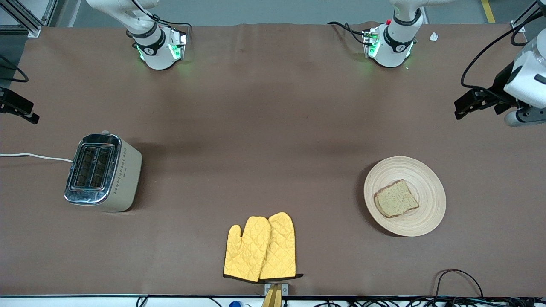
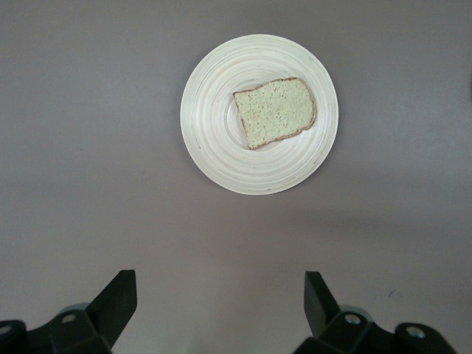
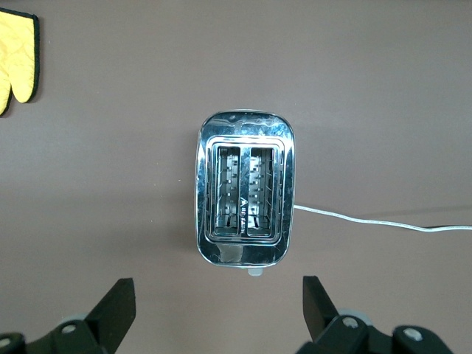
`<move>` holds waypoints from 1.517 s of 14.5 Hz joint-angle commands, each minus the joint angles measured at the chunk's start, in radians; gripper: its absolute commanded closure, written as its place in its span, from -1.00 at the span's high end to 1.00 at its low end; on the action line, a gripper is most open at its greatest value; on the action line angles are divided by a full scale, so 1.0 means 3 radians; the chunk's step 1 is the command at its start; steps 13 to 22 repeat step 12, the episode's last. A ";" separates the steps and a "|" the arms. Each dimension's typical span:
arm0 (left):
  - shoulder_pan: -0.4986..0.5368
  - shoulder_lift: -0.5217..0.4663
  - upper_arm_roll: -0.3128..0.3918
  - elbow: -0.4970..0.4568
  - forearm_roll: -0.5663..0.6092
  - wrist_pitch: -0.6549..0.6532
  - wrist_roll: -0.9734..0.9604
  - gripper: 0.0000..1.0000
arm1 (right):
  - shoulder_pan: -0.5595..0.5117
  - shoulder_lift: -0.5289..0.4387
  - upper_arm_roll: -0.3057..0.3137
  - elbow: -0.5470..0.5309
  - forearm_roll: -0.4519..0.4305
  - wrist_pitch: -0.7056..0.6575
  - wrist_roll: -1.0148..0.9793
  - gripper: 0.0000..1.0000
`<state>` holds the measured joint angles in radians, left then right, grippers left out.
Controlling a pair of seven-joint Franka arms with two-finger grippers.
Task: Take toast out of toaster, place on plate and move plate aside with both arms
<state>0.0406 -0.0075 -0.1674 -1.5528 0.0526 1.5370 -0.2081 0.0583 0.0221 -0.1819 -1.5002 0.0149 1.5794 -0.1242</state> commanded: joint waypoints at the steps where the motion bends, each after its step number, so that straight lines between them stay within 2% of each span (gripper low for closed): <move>1: -0.0002 -0.0205 0.0016 -0.0183 -0.0007 -0.0025 0.0141 1.00 | 0.0005 -0.0028 0.0008 -0.0031 -0.0009 -0.0008 0.0020 1.00; 3: -0.0012 -0.0221 0.0001 -0.0183 -0.0007 -0.0117 0.0187 1.00 | 0.0010 -0.0028 0.0008 -0.0036 -0.0009 -0.0034 0.0030 1.00; 6: 0.0008 -0.0236 0.0011 -0.0157 -0.0007 -0.0179 0.0595 1.00 | 0.0005 -0.0028 0.0008 -0.0036 -0.0004 -0.0054 0.0061 1.00; 9: -0.0033 -0.0211 0.0001 -0.0121 -0.0007 -0.0220 0.0556 1.00 | -0.0005 -0.0028 0.0008 -0.0036 0.0073 -0.0115 0.0260 1.00; 12: -0.0038 -0.0093 -0.0086 0.0057 -0.0037 -0.0245 0.0545 1.00 | -0.0005 -0.0028 0.0003 -0.0036 0.0078 -0.0126 0.0220 1.00; 22: -0.0038 -0.0093 -0.0086 0.0057 -0.0037 -0.0245 0.0545 1.00 | -0.0005 -0.0028 0.0003 -0.0036 0.0078 -0.0126 0.0220 1.00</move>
